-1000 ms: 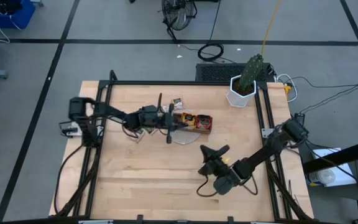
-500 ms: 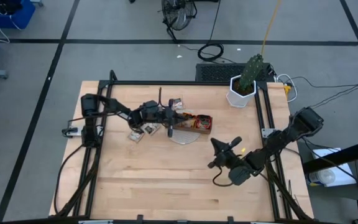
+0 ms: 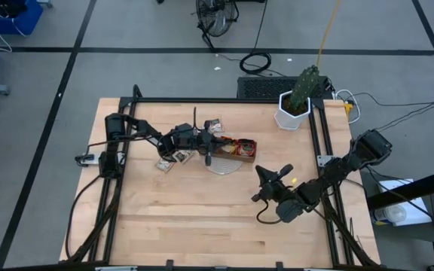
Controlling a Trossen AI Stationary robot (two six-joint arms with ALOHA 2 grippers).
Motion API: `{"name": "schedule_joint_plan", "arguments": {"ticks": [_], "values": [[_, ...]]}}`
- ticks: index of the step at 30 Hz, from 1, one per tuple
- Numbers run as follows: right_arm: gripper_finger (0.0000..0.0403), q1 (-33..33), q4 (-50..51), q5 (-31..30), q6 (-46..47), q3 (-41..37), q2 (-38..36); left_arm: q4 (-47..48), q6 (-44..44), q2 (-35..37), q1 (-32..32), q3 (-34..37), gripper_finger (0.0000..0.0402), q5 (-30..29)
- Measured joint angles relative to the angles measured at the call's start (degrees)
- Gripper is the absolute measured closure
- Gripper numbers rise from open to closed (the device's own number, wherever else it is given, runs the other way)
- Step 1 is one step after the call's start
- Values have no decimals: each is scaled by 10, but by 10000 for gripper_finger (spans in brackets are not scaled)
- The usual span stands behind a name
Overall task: Pick & Place Tea
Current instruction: Put the orange tea bag into the middle section of the wood organizer, then put the tan gold tea bag into the left section of the wood organizer
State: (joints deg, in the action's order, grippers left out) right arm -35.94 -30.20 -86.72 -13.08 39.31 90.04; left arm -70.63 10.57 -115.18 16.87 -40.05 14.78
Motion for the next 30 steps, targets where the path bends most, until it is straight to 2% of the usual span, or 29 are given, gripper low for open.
{"name": "schedule_joint_plan", "arguments": {"ticks": [15, 19, 23, 30], "values": [[403, 0, 0, 0, 4, 0, 0, -2, -30, 0, -1, 0, 385, -2], [403, 0, 0, 0, 4, 0, 0, -2, -65, 0, -1, 0, 382, -58], [403, 0, 0, 0, 4, 0, 0, -2, -68, 0, -4, 0, 348, -69], [403, -1, 0, 0, 3, 0, 0, -2, -68, 0, -17, 0, 257, -74]]}}
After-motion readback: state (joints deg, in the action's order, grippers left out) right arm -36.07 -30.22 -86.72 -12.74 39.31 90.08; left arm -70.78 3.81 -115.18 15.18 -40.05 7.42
